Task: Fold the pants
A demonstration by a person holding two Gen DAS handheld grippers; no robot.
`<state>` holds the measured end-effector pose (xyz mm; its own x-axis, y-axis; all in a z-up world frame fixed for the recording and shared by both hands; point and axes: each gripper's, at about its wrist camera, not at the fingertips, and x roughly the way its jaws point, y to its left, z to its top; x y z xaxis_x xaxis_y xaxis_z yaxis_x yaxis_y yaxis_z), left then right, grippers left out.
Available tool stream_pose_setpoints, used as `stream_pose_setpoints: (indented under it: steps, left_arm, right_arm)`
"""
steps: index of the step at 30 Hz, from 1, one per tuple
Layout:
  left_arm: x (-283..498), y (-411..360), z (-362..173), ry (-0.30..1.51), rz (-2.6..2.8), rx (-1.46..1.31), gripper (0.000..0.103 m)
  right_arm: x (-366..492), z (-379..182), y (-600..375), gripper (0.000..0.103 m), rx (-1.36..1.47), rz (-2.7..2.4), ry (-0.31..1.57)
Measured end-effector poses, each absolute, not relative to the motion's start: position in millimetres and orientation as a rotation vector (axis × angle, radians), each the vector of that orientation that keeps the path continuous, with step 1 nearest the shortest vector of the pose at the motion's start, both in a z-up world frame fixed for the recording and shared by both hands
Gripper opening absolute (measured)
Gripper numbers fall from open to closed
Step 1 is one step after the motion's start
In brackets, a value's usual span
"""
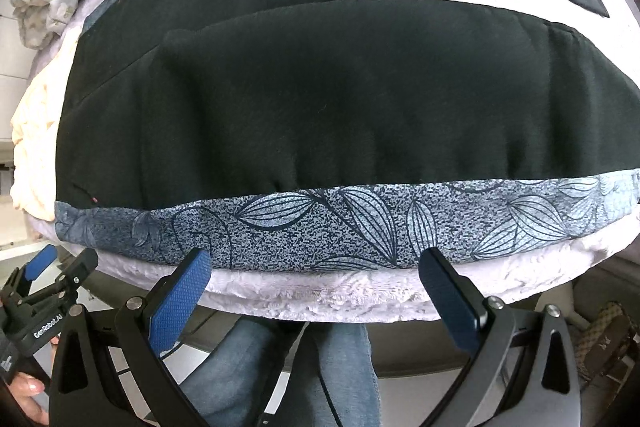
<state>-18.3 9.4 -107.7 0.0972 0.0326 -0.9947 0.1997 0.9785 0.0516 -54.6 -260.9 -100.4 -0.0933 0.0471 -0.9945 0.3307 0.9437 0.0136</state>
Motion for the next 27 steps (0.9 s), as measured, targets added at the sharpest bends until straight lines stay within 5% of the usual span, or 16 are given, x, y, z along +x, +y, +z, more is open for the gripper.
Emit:
stream_pose_setpoints:
  steps: [27]
  left_arm:
    - [-19.3, 9.3, -127.7, 1.484, -0.156, 0.136, 0.103]
  right_arm:
    - [-65.1, -112.1, -285.7, 0.103, 0.449, -0.208, 1.615]
